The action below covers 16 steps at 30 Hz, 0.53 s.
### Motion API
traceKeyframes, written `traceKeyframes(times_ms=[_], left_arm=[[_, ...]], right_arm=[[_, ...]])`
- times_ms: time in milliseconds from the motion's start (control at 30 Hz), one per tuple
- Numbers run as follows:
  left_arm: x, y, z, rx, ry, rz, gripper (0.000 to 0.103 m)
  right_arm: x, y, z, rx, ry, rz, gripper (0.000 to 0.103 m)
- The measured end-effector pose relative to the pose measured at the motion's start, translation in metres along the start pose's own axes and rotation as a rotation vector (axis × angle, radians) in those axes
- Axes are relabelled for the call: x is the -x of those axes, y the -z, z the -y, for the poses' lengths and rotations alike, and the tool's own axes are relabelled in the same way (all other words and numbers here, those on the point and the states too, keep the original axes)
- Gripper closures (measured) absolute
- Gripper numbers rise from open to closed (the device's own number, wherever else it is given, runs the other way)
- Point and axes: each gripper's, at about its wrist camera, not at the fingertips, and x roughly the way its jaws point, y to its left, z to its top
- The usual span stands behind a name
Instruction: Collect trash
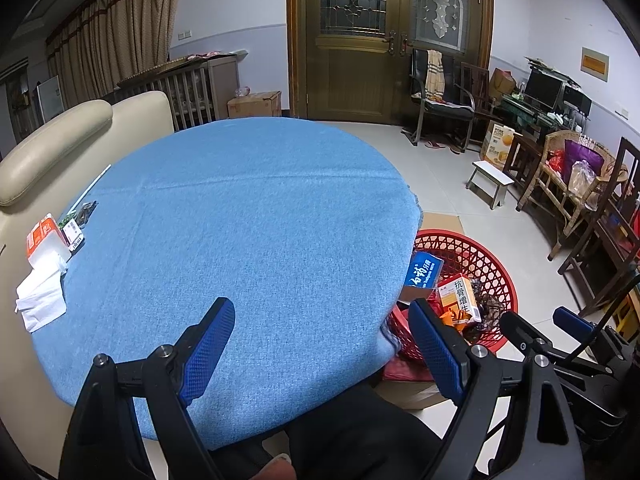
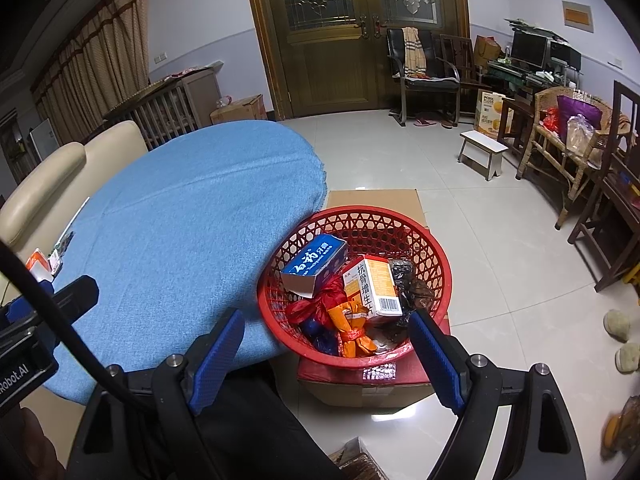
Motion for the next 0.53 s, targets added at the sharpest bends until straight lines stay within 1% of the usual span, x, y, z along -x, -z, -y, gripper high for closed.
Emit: traceKeyframes(times_ms=[233,367,533], left_arm=[[0.0013,0.0007,0.0012,-0.006,-0.007,0.009,0.014],[0.0029,0.0020,0.0014,-0.013,0.008,0.020,0.014],[0.0025,0.0018,0.0038,-0.029,0.011,0.019,0.014]], right_arm=[[0.0005,0.0015,-0.0010,-0.001,0.003,0.002,0.016],[0.0006,0.0015,-0.0009,-0.001,0.003,0.001,0.016],[0.0006,0.0016,-0.0011,-0.002,0.004,0.002,0.016]])
